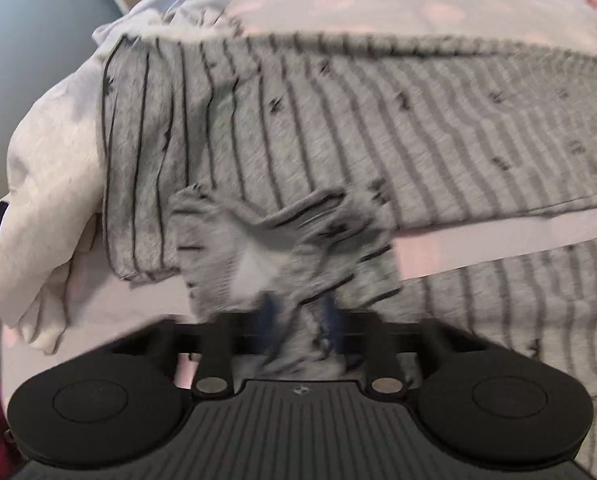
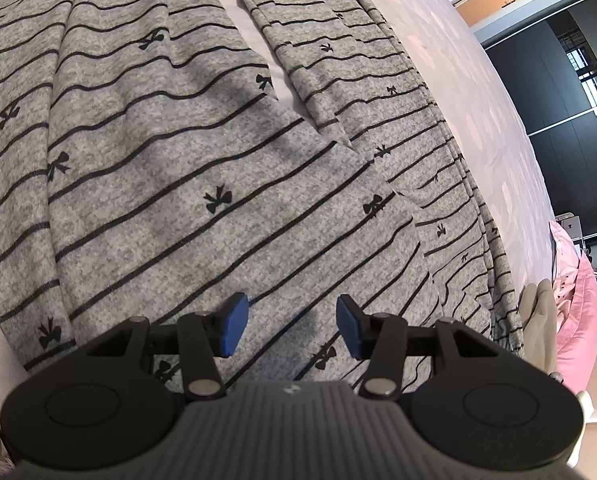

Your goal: Fold clothes

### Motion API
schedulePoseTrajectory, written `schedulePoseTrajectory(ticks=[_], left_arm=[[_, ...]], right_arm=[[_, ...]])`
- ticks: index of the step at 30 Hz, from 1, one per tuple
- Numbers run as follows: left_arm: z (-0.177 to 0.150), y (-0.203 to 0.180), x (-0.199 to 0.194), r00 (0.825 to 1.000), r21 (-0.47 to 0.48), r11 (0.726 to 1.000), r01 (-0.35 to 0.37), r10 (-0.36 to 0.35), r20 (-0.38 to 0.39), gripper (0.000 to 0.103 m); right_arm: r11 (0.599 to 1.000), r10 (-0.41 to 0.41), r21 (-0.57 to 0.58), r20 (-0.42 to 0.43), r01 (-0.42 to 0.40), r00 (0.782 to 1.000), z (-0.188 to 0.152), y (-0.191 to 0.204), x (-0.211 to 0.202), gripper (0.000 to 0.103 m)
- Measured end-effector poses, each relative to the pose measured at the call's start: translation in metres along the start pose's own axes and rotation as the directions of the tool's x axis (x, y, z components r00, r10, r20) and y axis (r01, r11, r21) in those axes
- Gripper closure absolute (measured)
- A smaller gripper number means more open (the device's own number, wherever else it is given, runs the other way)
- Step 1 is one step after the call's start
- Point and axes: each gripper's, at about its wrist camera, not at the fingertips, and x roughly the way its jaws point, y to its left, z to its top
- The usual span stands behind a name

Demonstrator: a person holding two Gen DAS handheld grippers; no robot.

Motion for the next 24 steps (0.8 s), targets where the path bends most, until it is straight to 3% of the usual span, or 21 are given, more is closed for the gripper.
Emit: schedulePoseTrajectory(ticks=[6,9,13,15,17,22,24], left_arm=[[-0.014,0.038,-0.046,0.998,-0.171,0.983,0.061,-0.055,0.038,0.101],[-0.044,0.077,-0.07,1.0,-0.246,0.969,-0.002,0.008,0.022,0.101],[-0.09,0.122,-0.077,0.99,-0.321,0.937,-0.134,0.111,-0.089,0.101],[-0.107,0.137,-0.071,0.98,-0.359,0.919,-0.161,0.106,-0.169,0.101],[-0.125,0.144,-0.058,0.965,-0.359,0.917,-0.173,0.084,-0.248,0.101],[-0.158,0.126,-0.014,0.892,-0.211,0.962,-0.174,0.063,-0.448,0.101],[-0.162,0.117,-0.004,0.878,-0.16,0.972,-0.169,0.075,-0.473,0.101]], right_arm=[[1.0,0.001,-0.017,-0.012,-0.001,1.0,-0.005,0.0,0.005,0.05],[1.0,0.004,-0.01,-0.017,-0.004,1.0,-0.005,-0.002,0.005,0.05],[1.0,-0.001,-0.014,-0.036,0.0,0.999,-0.004,-0.003,0.008,0.049],[1.0,-0.005,-0.023,-0.042,0.004,0.999,-0.003,-0.002,0.009,0.049],[1.0,-0.009,-0.029,-0.048,0.008,0.999,-0.002,0.0,0.008,0.049],[1.0,-0.004,-0.027,-0.081,0.002,0.997,-0.003,0.004,0.003,0.049],[1.0,-0.001,-0.03,-0.094,-0.001,0.996,-0.005,0.006,0.001,0.049]])
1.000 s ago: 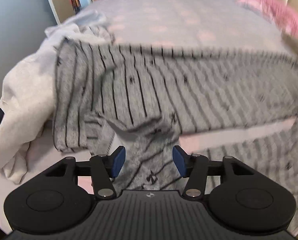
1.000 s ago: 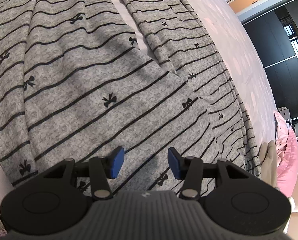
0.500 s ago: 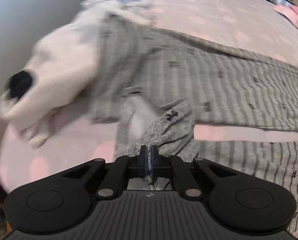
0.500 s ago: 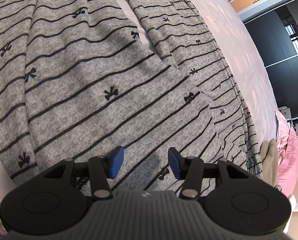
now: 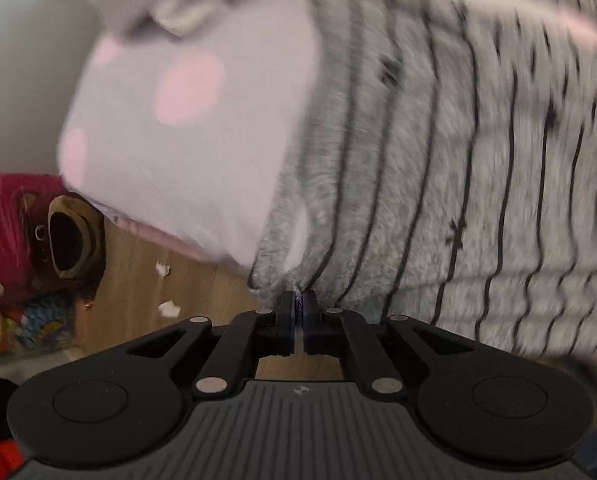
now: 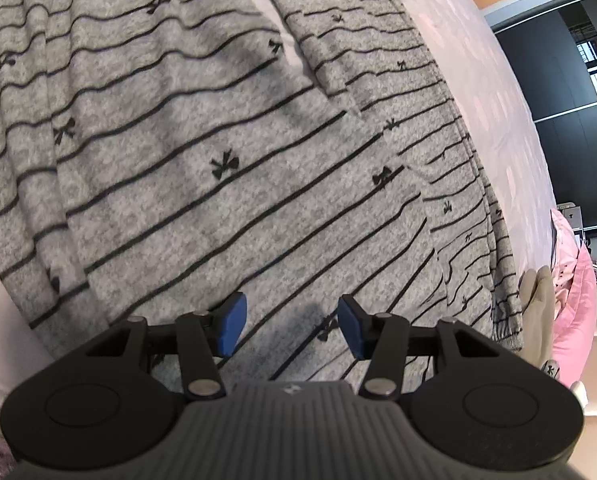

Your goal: Fold clothes

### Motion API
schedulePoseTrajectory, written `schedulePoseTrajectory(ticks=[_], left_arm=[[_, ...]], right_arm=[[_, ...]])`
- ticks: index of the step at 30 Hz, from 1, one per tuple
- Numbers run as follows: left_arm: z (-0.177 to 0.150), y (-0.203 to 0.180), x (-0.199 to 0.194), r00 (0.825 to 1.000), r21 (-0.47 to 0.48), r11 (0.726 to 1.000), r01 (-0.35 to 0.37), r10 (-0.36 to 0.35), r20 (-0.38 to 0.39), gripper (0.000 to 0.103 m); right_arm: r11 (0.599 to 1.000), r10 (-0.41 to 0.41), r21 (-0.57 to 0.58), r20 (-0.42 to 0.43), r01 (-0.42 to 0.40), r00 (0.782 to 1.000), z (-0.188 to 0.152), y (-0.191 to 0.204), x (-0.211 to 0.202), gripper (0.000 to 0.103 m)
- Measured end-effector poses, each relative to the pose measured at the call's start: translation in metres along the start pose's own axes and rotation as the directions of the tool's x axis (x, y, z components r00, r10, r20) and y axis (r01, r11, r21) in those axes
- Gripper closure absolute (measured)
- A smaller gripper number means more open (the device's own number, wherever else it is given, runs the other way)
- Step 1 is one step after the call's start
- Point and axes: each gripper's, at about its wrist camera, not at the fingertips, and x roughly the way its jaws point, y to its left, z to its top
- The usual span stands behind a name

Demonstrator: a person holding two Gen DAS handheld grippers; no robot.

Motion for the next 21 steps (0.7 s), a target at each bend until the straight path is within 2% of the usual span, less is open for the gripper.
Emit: schedulePoseTrajectory(ticks=[4,7,9,11,13,15,16,19,21], left_arm=[[-0.003,0.003,-0.007,1.0,-0.009,0.999,-0.031,0.031,-0.002,0.096],[-0.001,0.018,-0.024,0.995,-0.07,0.994,-0.086,0.09,0.051,0.09],[0.003,0.021,-0.039,0.991,-0.089,0.995,-0.055,0.066,0.117,0.087],[0.009,0.021,-0.053,0.98,-0.091,0.996,0.012,0.006,0.197,0.085],[0.016,0.017,-0.069,0.958,-0.057,0.996,0.064,-0.045,0.284,0.075],[0.026,0.008,-0.08,0.933,-0.039,0.996,0.085,-0.066,0.354,0.059],[0.03,0.005,-0.082,0.925,-0.032,0.996,0.084,-0.066,0.375,0.058],[0.047,-0.01,-0.077,0.916,-0.02,0.999,0.042,-0.031,0.401,0.058],[0.058,-0.009,-0.067,0.912,-0.024,0.999,0.038,-0.025,0.408,0.058]], right_arm=[[0.999,0.016,0.038,-0.009,-0.016,1.0,-0.004,-0.006,0.0,0.049],[0.996,0.015,0.085,-0.012,-0.013,1.0,-0.011,-0.014,-0.004,0.048],[0.992,0.003,0.128,-0.009,-0.002,1.0,-0.014,-0.024,-0.007,0.048],[0.983,0.003,0.185,0.012,-0.005,1.0,-0.015,-0.036,-0.011,0.048],[0.97,0.003,0.242,0.055,-0.016,0.998,-0.016,-0.048,-0.016,0.049],[0.958,0.009,0.282,0.124,-0.044,0.992,-0.015,-0.054,-0.022,0.053],[0.955,0.018,0.289,0.161,-0.064,0.987,-0.012,-0.056,-0.024,0.053],[0.949,0.036,0.293,0.261,-0.114,0.965,-0.002,-0.062,-0.028,0.055],[0.952,0.039,0.279,0.305,-0.129,0.951,0.007,-0.064,-0.026,0.059]])
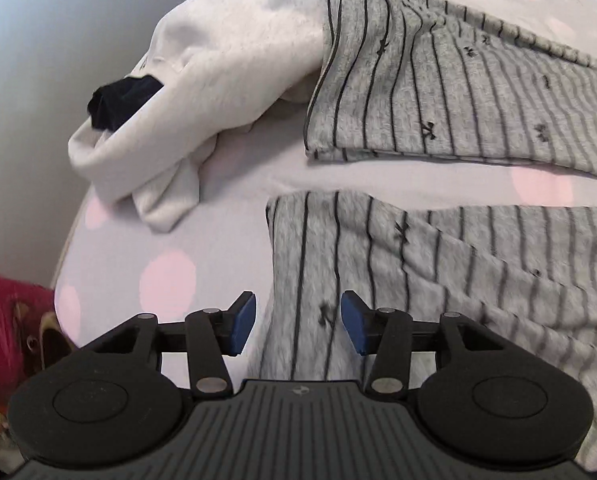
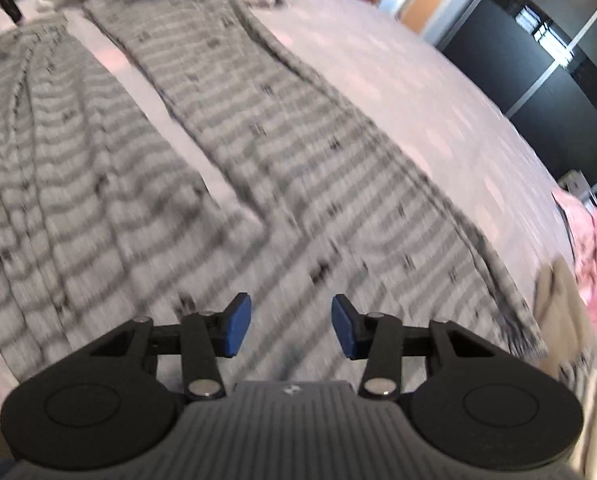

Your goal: Fold clothes

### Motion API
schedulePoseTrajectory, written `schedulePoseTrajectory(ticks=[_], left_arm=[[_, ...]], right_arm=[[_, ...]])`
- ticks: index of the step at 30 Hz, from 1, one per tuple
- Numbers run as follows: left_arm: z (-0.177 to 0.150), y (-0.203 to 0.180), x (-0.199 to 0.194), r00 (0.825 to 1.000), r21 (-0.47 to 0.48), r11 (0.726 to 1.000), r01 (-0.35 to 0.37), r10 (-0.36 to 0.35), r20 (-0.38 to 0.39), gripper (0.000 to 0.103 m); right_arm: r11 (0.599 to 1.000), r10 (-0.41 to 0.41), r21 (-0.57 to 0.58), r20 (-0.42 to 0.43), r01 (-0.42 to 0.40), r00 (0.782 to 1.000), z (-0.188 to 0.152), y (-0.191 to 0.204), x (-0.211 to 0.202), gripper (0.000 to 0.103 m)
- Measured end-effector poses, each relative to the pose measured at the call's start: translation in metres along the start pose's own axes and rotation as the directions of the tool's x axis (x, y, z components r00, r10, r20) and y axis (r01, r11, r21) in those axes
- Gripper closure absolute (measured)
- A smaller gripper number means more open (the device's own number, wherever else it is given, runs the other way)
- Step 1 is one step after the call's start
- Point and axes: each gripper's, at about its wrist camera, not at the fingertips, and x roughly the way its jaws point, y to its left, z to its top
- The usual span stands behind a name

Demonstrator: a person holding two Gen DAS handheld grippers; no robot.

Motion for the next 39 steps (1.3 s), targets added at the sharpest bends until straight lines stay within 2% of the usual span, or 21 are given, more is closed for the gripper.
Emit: schedulePoseTrajectory(ticks=[4,9,13,16,17,18,19,20,21,22,24,26,29,31,33,34,36,38,39], left_arm=[[0.009,0.017,0.034,1.0,-0.05,0.999,0.016,-0.016,0.008,0.058],[0.011,0.026,0.052,0.998,-0.102,0.992,0.069,-0.069,0.0,0.058],[0.006,0.028,0.063,0.995,-0.123,0.987,0.101,-0.103,-0.013,0.058],[0.0,0.031,0.064,0.993,-0.137,0.983,0.122,-0.122,0.01,0.058],[-0.001,0.032,0.064,0.991,-0.138,0.982,0.132,-0.131,0.017,0.06],[-0.002,0.032,0.063,0.988,-0.142,0.978,0.154,-0.152,0.02,0.069],[-0.003,0.033,0.063,0.984,-0.147,0.973,0.178,-0.176,0.024,0.074],[-0.003,0.031,0.061,0.984,-0.138,0.974,0.179,-0.178,0.021,0.085],[-0.004,0.029,0.059,0.984,-0.127,0.976,0.176,-0.175,0.018,0.096],[-0.003,0.025,0.057,0.99,-0.103,0.985,0.14,-0.14,0.011,0.102],[-0.003,0.023,0.052,0.998,-0.093,0.994,0.064,-0.064,0.013,0.102],[-0.002,0.024,0.046,0.999,-0.089,0.996,-0.007,0.01,0.032,0.102],[-0.001,0.02,0.05,0.998,-0.041,0.997,-0.061,0.062,0.009,0.102],[-0.001,0.016,0.052,0.999,-0.021,0.998,-0.052,0.052,0.002,0.102],[-0.003,0.015,0.053,0.999,-0.007,0.999,-0.032,0.032,0.003,0.097],[-0.003,0.016,0.052,1.0,-0.009,1.0,-0.021,0.021,0.006,0.093],[-0.003,0.026,0.047,0.999,-0.065,0.998,0.012,-0.008,0.05,0.069],[0.0,0.038,0.042,0.993,-0.127,0.99,0.067,-0.054,0.101,0.053],[0.003,0.042,0.041,0.99,-0.151,0.984,0.097,-0.079,0.12,0.053]], right_arm=[[1.0,0.02,-0.015,0.051,-0.019,0.999,0.021,0.007,0.008,0.059],[0.991,0.125,0.043,0.081,-0.129,0.989,0.053,0.001,0.037,0.059],[0.973,0.215,0.066,0.067,-0.22,0.974,0.071,0.005,0.063,0.062],[0.962,0.268,0.054,0.002,-0.267,0.964,0.076,0.014,0.084,0.069],[0.959,0.282,0.048,-0.024,-0.28,0.959,0.077,0.017,0.091,0.075],[0.954,0.298,0.047,-0.042,-0.296,0.954,0.077,0.02,0.096,0.084],[0.949,0.314,0.047,-0.047,-0.312,0.948,0.078,0.021,0.098,0.089],[0.948,0.319,0.038,-0.05,-0.317,0.947,0.08,0.022,0.098,0.098],[0.955,0.298,0.018,-0.041,-0.298,0.954,0.083,0.024,0.096,0.1],[0.965,0.261,0.003,-0.02,-0.261,0.965,0.085,0.024,0.093,0.1],[0.984,0.174,0.031,0.028,-0.174,0.984,0.092,0.018,0.088,0.101],[0.992,0.099,0.076,0.063,-0.104,0.993,0.096,0.01,0.086,0.101],[0.998,0.054,0.04,0.069,-0.057,0.996,0.1,0.018,0.091,0.101],[0.998,0.058,0.004,0.046,-0.058,0.997,0.1,0.028,0.097,0.1],[0.995,0.098,-0.005,-0.001,-0.098,0.995,0.097,0.03,0.098,0.098],[0.996,0.092,-0.003,-0.003,-0.092,0.996,0.096,0.028,0.096,0.094],[0.996,0.088,0.028,0.005,-0.088,0.996,0.095,0.021,0.09,0.077],[0.993,0.089,0.07,0.018,-0.09,0.996,0.093,0.012,0.083,0.075],[0.993,0.081,0.08,0.018,-0.082,0.997,0.092,0.009,0.078,0.075]])
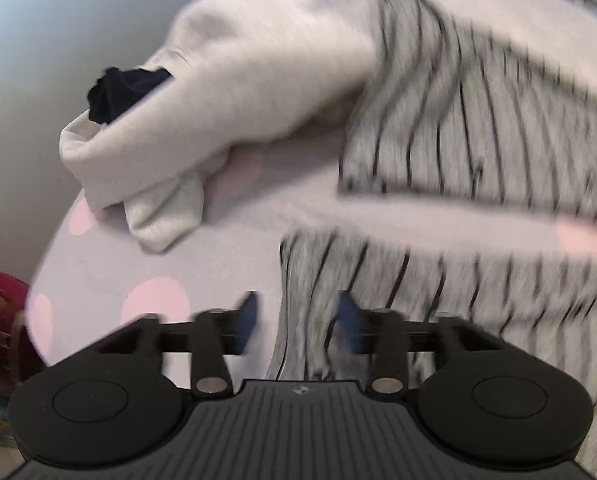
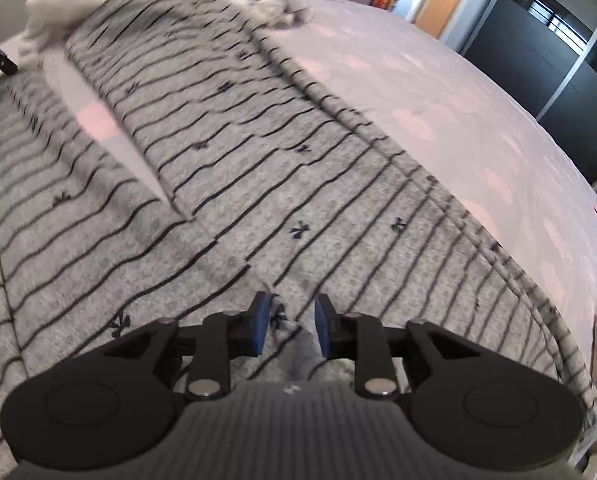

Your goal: Fold clothes

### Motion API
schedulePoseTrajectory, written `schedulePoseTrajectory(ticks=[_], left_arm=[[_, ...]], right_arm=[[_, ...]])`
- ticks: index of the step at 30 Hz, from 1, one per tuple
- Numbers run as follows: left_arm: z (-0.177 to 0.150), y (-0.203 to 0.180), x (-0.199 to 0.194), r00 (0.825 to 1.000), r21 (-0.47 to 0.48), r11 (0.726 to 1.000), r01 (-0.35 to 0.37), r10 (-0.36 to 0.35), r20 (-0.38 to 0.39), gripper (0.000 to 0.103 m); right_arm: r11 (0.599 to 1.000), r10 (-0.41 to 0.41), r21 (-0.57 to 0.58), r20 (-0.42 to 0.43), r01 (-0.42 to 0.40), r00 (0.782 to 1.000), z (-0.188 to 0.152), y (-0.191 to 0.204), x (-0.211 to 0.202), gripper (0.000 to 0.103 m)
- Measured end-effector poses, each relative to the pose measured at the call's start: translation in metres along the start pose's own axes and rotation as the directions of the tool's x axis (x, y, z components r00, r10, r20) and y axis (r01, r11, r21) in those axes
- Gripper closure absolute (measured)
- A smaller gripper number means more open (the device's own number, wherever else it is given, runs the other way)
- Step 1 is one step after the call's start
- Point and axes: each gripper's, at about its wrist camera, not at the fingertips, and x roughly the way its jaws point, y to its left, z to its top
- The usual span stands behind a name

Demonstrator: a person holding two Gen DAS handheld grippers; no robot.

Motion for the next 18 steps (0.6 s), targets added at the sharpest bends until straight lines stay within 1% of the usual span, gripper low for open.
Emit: schedulePoseTrajectory(ticks=[1,4,7,10,11,12,13,14,15,18], left_arm=[[0.004,0.002,0.0,1.0,-0.016,1.0,0.017,-0.017,0.011,0.053],[0.016,0.0,0.008,1.0,-0.026,1.0,0.012,-0.011,0.028,0.053],[0.026,0.0,0.028,1.0,-0.065,0.998,0.008,-0.008,-0.001,0.053],[0.029,-0.007,0.052,0.997,-0.078,0.997,0.017,-0.023,-0.078,0.055],[0.028,-0.011,0.058,0.995,-0.07,0.997,0.027,-0.033,-0.097,0.066],[0.028,-0.018,0.059,0.995,-0.05,0.998,0.027,-0.032,-0.098,0.075],[0.03,-0.025,0.059,0.994,-0.024,1.0,0.014,-0.016,-0.107,0.079],[0.032,-0.031,0.058,0.993,0.002,1.0,0.0,0.0,-0.119,0.09],[0.034,-0.038,0.056,0.991,0.029,0.999,-0.02,0.024,-0.129,0.095],[0.035,-0.053,0.049,0.985,0.099,0.988,-0.12,0.131,-0.11,0.098]], right_arm=[[1.0,-0.013,-0.002,-0.004,0.013,1.0,-0.002,-0.001,-0.003,0.075],[0.999,-0.053,-0.007,-0.021,0.053,0.998,-0.012,-0.006,-0.012,0.075],[0.995,-0.096,0.0,-0.051,0.096,0.994,-0.027,-0.014,-0.021,0.075],[0.986,-0.157,0.042,-0.081,0.16,0.984,-0.044,-0.032,-0.035,0.074],[0.98,-0.182,0.069,-0.096,0.189,0.979,-0.051,-0.041,-0.04,0.074],[0.97,-0.21,0.101,-0.115,0.222,0.971,-0.059,-0.051,-0.045,0.072],[0.958,-0.235,0.133,-0.136,0.253,0.962,-0.067,-0.06,-0.05,0.071],[0.947,-0.249,0.166,-0.159,0.274,0.955,-0.076,-0.068,-0.054,0.071],[0.934,-0.261,0.199,-0.182,0.296,0.948,-0.085,-0.077,-0.057,0.071],[0.895,-0.3,0.257,-0.259,0.365,0.918,-0.113,-0.096,-0.067,0.07]])
